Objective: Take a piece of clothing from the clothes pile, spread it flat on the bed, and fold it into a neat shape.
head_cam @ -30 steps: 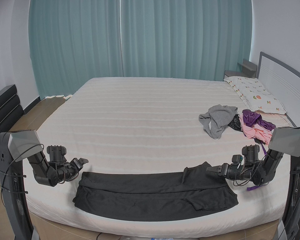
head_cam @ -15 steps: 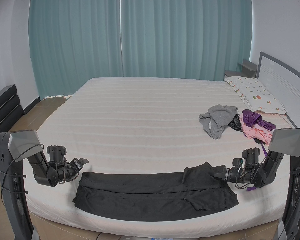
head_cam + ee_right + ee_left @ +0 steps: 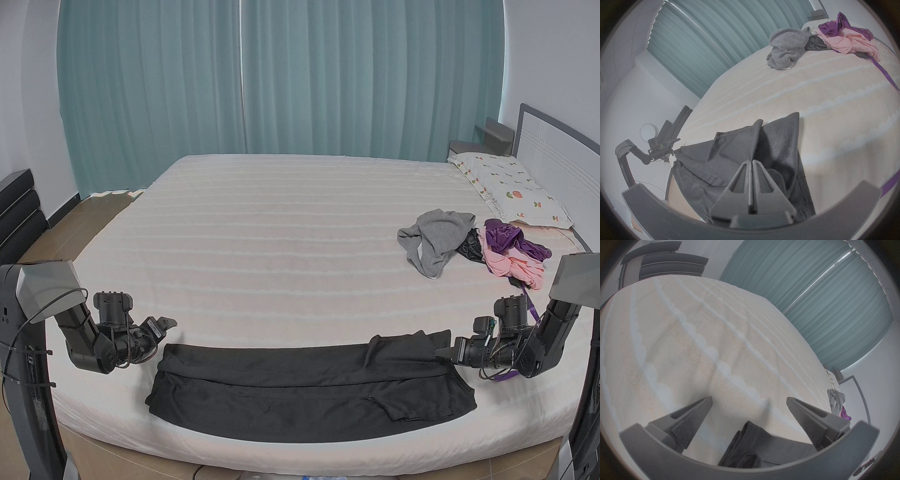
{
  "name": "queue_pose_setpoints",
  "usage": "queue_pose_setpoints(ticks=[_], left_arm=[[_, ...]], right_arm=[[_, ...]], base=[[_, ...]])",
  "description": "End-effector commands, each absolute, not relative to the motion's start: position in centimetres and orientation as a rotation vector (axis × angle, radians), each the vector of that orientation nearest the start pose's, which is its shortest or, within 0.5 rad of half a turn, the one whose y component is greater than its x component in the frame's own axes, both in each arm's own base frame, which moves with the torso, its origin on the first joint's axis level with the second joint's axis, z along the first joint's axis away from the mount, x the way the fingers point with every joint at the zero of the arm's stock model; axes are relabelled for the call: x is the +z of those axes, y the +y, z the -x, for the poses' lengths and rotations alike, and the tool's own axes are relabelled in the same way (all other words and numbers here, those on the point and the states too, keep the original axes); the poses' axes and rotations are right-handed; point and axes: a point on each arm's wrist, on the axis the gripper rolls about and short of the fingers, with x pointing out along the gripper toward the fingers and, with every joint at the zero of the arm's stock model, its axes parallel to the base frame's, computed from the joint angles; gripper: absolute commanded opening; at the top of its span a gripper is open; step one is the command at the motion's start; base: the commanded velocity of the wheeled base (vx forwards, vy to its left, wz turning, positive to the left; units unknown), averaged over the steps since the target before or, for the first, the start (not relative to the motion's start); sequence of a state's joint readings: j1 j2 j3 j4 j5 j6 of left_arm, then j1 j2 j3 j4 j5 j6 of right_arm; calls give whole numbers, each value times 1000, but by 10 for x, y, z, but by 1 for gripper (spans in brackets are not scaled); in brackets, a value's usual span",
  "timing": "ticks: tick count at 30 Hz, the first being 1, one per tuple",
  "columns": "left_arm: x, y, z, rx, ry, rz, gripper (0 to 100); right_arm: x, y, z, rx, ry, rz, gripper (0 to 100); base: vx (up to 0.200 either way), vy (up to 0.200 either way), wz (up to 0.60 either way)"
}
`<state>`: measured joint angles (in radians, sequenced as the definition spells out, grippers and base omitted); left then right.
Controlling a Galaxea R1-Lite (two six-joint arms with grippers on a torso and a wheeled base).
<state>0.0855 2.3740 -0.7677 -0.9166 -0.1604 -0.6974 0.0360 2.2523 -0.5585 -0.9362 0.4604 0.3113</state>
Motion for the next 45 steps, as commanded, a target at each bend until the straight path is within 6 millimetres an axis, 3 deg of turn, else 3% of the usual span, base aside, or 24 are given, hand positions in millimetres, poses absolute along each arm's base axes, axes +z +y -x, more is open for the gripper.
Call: queue_pose_setpoints(ticks=[1, 9, 22, 23, 27, 33, 37, 41, 45], left_arm=[[-34, 28, -363, 171, 685, 755, 100], [-34, 28, -363, 170, 687, 755, 100], [-33, 27, -361, 168, 688, 756, 100], [-31, 28, -360, 167, 688, 757, 100], [-11, 29, -352, 137, 663, 768, 100], [7, 24, -326, 131, 713, 772, 100], [4, 19, -311, 148, 769, 766, 100], [-6, 14, -299, 170, 820, 753, 100], [-8, 8, -300, 176, 825, 736, 100]], right_arm=[[-18, 19, -309, 344, 824, -455, 0], [-18, 10, -298, 333, 834, -429, 0], [-26, 9, -296, 323, 868, -434, 0], [-27, 10, -296, 323, 872, -432, 100], [-19, 9, -300, 313, 837, -428, 100], [12, 18, -291, 291, 778, -493, 100], [24, 32, -286, 181, 752, -544, 100], [20, 38, -286, 103, 758, -564, 100], [13, 41, -285, 62, 783, -599, 100]], base=[[0, 0, 0], [0, 0, 0], [0, 0, 0], [0, 0, 0], [0, 0, 0], [0, 0, 0], [0, 0, 0], [0, 0, 0], [0, 0, 0]])
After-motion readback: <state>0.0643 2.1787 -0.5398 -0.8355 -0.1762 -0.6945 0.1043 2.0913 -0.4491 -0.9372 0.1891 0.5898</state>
